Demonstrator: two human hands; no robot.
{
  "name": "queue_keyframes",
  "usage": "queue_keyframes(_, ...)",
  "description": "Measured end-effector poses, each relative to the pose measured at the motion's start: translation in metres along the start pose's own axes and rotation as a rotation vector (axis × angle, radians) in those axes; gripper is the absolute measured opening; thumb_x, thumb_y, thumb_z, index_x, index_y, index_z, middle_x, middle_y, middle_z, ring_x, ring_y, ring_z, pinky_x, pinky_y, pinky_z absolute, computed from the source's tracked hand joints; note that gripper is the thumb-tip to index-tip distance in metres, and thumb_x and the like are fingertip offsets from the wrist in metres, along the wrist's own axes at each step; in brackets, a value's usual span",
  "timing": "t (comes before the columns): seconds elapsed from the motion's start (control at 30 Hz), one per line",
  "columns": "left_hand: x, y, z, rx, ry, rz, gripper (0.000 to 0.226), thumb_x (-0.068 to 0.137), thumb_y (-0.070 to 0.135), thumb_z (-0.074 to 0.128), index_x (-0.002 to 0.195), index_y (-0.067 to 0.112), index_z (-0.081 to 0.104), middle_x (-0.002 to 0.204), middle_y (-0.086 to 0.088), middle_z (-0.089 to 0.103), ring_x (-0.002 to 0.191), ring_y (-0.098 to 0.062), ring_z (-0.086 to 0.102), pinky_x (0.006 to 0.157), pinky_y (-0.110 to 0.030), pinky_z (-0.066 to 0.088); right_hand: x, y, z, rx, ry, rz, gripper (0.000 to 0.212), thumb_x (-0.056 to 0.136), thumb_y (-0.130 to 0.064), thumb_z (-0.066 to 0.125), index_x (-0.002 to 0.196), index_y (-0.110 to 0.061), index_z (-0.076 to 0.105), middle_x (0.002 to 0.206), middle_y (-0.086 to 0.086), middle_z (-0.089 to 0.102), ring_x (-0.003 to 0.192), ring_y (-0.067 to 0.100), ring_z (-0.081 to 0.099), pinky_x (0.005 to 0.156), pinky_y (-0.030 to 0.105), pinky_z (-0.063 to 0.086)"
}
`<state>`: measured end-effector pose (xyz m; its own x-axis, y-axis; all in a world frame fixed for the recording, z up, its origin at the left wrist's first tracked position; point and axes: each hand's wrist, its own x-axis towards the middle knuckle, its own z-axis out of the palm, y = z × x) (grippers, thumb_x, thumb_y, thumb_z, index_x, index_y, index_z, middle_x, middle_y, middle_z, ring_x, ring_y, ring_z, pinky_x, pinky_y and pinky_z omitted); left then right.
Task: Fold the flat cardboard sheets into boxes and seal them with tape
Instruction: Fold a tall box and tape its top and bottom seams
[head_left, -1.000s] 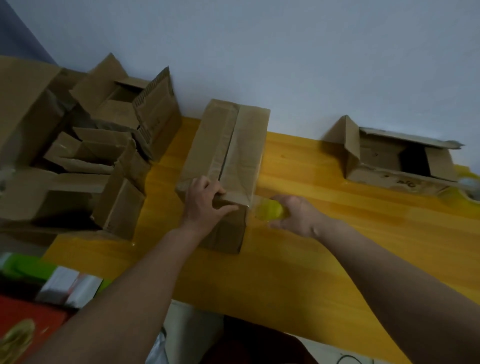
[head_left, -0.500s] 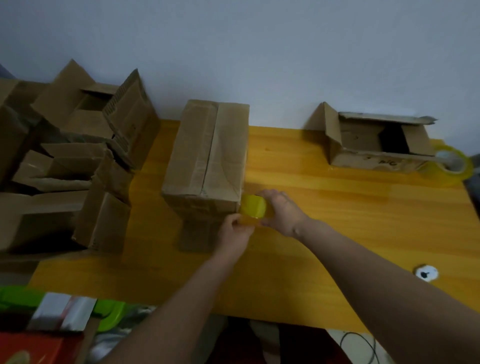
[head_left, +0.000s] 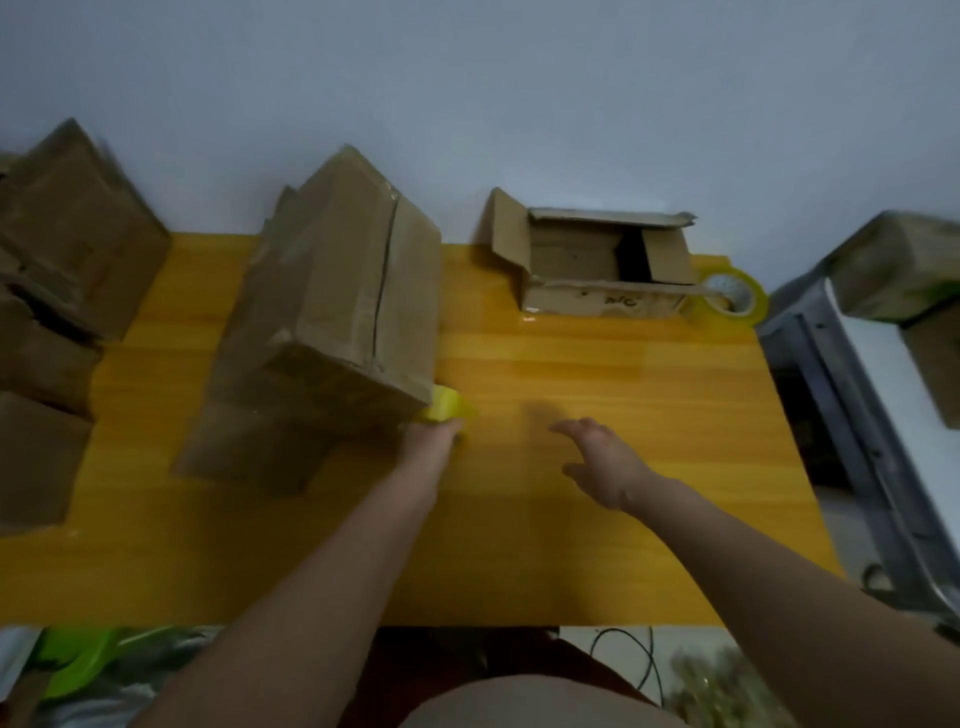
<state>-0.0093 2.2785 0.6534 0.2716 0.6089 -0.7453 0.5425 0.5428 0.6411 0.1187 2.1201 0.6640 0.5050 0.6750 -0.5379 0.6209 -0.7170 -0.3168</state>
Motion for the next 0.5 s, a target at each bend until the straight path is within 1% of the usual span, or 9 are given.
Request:
queue_keyframes(0.03,0.004,0.006,0.006,-0.073,0.034,-0.031,0.045,0.089,0.029,0.067,0.123,0.001,0.054,0.118,-0.012,0.058,0.102,-0.026,0.057,0.092,-0.039,0.049,-0.004,0.021,-0.001,-0.022,-0.009,0.029,0.057,0.096,-0.009,0.054,0.147,-0.02,0.031,0.148,0.011,0.033,0.138,0.03,0.029,0.105,0.037,0.033)
queue_keyframes(0.07,0.006,0.009,0.011,-0.131,0.046,-0.061,0.055,0.088,0.034,0.068,0.129,0.002,0.051,0.123,-0.01,0.057,0.101,-0.024,0.057,0.091,-0.038,0.05,-0.007,0.04,-0.001,-0.041,-0.017,0.054,0.058,0.095,-0.006,0.053,0.146,-0.021,0.032,0.147,0.012,0.034,0.136,0.03,0.031,0.104,0.036,0.034)
queue_keyframes(0.1,0.008,0.009,0.016,-0.169,0.046,-0.079,0.059,0.088,0.037,0.068,0.132,0.003,0.049,0.127,-0.01,0.057,0.1,-0.021,0.057,0.089,-0.037,0.051,-0.009,0.056,-0.001,-0.053,-0.026,0.078,0.059,0.094,-0.001,0.051,0.146,-0.022,0.034,0.146,0.012,0.034,0.135,0.031,0.032,0.102,0.037,0.036)
queue_keyframes(0.13,0.009,0.007,0.021,-0.191,0.045,-0.081,0.059,0.088,0.036,0.068,0.133,0.004,0.049,0.129,-0.01,0.057,0.101,-0.021,0.058,0.09,-0.036,0.051,-0.011,0.07,0.0,-0.064,-0.034,0.102,0.06,0.093,0.003,0.049,0.145,-0.022,0.035,0.147,0.013,0.033,0.135,0.032,0.032,0.101,0.038,0.038)
queue_keyframes(0.2,0.012,0.003,0.03,-0.274,0.067,-0.07,0.057,0.089,0.029,0.068,0.136,0.005,0.046,0.132,-0.012,0.056,0.111,-0.024,0.057,0.093,-0.036,0.049,-0.012,0.09,0.002,-0.101,-0.073,0.134,0.063,0.091,0.008,0.046,0.145,-0.023,0.035,0.15,0.014,0.029,0.135,0.034,0.031,0.098,0.042,0.043)
queue_keyframes(0.27,0.015,0.001,0.035,-0.392,0.097,-0.047,0.06,0.089,0.022,0.068,0.141,0.008,0.041,0.137,-0.012,0.052,0.12,-0.025,0.054,0.099,-0.037,0.046,-0.012,0.104,0.006,-0.142,-0.11,0.154,0.061,0.093,0.005,0.049,0.144,-0.024,0.036,0.15,0.013,0.028,0.134,0.035,0.03,0.096,0.044,0.045)
queue_keyframes(0.33,0.019,-0.002,0.042,-0.459,0.141,-0.035,0.063,0.089,0.018,0.068,0.143,0.012,0.038,0.14,-0.009,0.05,0.121,-0.023,0.052,0.101,-0.036,0.043,-0.014,0.12,0.01,-0.166,-0.139,0.163,0.052,0.095,-0.001,0.05,0.142,-0.021,0.039,0.146,0.013,0.03,0.131,0.036,0.031,0.095,0.044,0.044)
queue_keyframes(0.43,0.021,-0.011,0.049,-0.457,0.229,0.001,0.064,0.089,0.014,0.067,0.144,0.012,0.035,0.139,-0.008,0.049,0.122,-0.026,0.052,0.104,-0.038,0.041,-0.018,0.14,0.017,-0.208,-0.173,0.115,0.041,0.097,0.002,0.042,0.135,-0.015,0.042,0.137,0.017,0.031,0.121,0.037,0.035,0.086,0.04,0.039)
queue_keyframes(0.5,0.023,-0.015,0.05,-0.454,0.262,0.02,0.055,0.093,0.015,0.063,0.142,0.011,0.039,0.133,-0.007,0.053,0.118,-0.027,0.055,0.096,-0.035,0.043,-0.02,0.148,0.022,-0.238,-0.145,0.082,0.037,0.096,0.004,0.042,0.129,-0.012,0.044,0.132,0.017,0.033,0.116,0.036,0.037,0.081,0.038,0.036)
